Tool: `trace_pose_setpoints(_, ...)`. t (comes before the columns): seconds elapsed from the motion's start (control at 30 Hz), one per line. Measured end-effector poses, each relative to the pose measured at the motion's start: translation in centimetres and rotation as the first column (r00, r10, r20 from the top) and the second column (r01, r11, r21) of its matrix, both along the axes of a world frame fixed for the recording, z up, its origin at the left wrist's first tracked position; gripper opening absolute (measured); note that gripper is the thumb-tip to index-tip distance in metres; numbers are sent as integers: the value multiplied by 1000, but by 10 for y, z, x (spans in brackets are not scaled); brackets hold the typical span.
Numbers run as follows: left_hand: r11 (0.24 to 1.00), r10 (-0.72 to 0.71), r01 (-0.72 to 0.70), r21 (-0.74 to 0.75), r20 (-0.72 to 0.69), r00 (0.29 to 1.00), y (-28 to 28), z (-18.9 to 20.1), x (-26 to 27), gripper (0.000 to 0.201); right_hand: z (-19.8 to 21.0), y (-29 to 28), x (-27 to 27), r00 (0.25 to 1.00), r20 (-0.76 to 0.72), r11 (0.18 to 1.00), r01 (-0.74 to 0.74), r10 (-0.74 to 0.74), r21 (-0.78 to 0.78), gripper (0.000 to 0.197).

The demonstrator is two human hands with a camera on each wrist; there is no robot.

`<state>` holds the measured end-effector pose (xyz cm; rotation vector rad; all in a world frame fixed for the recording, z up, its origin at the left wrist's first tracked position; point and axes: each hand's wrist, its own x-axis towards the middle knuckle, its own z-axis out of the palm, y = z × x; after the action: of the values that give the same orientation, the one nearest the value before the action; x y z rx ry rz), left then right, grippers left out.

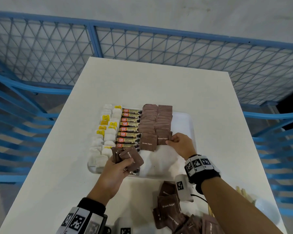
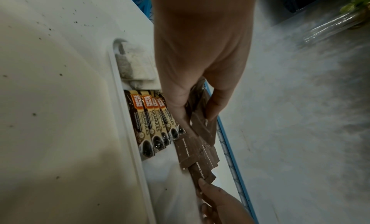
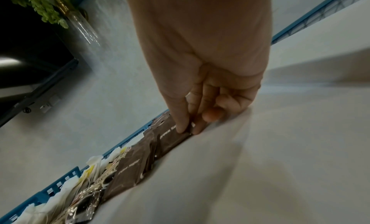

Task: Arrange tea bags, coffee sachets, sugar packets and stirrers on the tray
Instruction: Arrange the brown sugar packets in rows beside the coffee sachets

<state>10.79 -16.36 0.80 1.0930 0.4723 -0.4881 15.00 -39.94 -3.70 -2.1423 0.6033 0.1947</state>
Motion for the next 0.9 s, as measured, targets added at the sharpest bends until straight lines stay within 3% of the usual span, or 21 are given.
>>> trace_pose_setpoints(0.33, 1000, 7, -7, -24, -5, 1000, 1, 0, 1, 25, -2, 6, -1, 998, 10, 999, 54, -54, 6, 20)
trace_pose_setpoints(0.53, 1000, -29, 28, 1, 26, 999, -2, 3, 4, 28, 9, 19, -11, 982, 177, 995, 74, -61, -65, 30)
trace_pose_setpoints(0.67, 1000, -21, 21, 13, 45, 999, -4, 4, 4, 31, 31, 41, -27, 977, 212, 995, -49, 30, 84, 15)
trace_pose_setpoints(0.77, 1000, -14, 14, -7, 61, 998, -5, 3, 3, 30, 44, 61, -42, 974, 134, 933, -213, 181, 289, 21)
trace_pose_setpoints(0.9, 999, -36, 37, -14, 71, 997, -6, 2, 1, 29, 44, 75, -51, 958, 102, 874, -285, 266, 393, 12)
